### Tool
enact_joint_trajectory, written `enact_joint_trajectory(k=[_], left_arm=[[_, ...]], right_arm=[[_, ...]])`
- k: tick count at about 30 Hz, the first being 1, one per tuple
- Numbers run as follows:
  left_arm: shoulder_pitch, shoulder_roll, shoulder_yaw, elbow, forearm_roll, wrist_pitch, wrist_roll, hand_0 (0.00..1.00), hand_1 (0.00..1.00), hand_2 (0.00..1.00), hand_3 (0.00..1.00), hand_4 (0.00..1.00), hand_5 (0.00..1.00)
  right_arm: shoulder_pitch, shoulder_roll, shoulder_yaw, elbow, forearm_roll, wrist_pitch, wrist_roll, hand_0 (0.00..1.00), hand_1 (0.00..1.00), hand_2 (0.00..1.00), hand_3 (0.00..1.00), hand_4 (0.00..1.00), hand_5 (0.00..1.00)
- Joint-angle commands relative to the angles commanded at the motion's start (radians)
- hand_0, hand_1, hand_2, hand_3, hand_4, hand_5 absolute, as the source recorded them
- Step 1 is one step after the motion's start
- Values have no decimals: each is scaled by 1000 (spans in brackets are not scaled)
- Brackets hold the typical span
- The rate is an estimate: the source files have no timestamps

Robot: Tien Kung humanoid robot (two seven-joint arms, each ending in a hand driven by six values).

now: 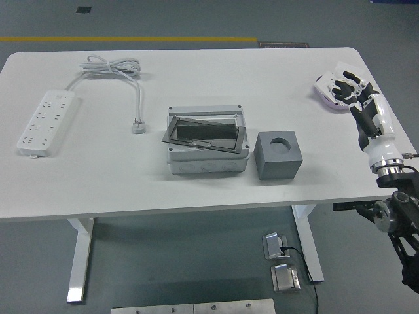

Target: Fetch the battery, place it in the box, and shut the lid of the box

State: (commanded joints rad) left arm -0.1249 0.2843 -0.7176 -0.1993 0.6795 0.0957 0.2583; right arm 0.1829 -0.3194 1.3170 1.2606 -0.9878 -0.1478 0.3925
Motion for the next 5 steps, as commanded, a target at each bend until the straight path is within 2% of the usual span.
enact_joint_trajectory(k=[5], left_arm=[[-1,0,-6,0,7,0,3,627,687,625,624,664,59]], right_arm=[[-1,0,6,0,0,-1,0,779,719,714,785,941,598]])
